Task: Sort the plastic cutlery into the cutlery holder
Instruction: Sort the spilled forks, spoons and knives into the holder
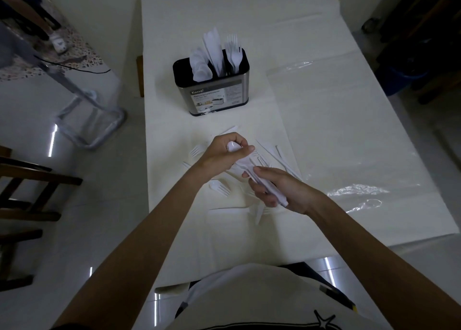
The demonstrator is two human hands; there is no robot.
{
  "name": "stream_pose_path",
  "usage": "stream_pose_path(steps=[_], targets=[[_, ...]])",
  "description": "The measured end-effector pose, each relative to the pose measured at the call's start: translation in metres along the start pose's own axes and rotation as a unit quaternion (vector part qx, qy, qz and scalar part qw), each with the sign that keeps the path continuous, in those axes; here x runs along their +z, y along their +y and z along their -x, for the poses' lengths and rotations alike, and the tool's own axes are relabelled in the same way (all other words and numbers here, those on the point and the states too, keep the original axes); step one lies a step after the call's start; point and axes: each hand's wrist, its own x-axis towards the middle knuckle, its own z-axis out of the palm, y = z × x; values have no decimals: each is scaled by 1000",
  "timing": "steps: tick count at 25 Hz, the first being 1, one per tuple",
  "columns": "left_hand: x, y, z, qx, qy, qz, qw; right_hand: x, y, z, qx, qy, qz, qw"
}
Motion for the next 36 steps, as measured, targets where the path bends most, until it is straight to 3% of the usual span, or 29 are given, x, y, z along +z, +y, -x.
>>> stream_pose_path(steps=[4, 11, 20, 23, 27, 36], targets=[[3, -1, 3, -42, 8, 19, 999, -2, 6, -2, -2, 0, 4, 1000], [7, -1, 5, -37, 22, 33, 999, -4, 9, 0, 8, 2, 39, 999], [12, 2, 11, -44, 6, 12, 999, -4, 2, 2, 55, -54, -15, 997], [9, 1, 13, -42, -6, 18, 999, 1, 4, 2, 9, 10, 88, 996], [8, -9, 14, -50, -19, -13, 998, 19, 22, -2, -80, 90, 233, 965], [7, -9, 13, 18, -103, -42, 994, 0, 6, -3, 47, -25, 208, 977]])
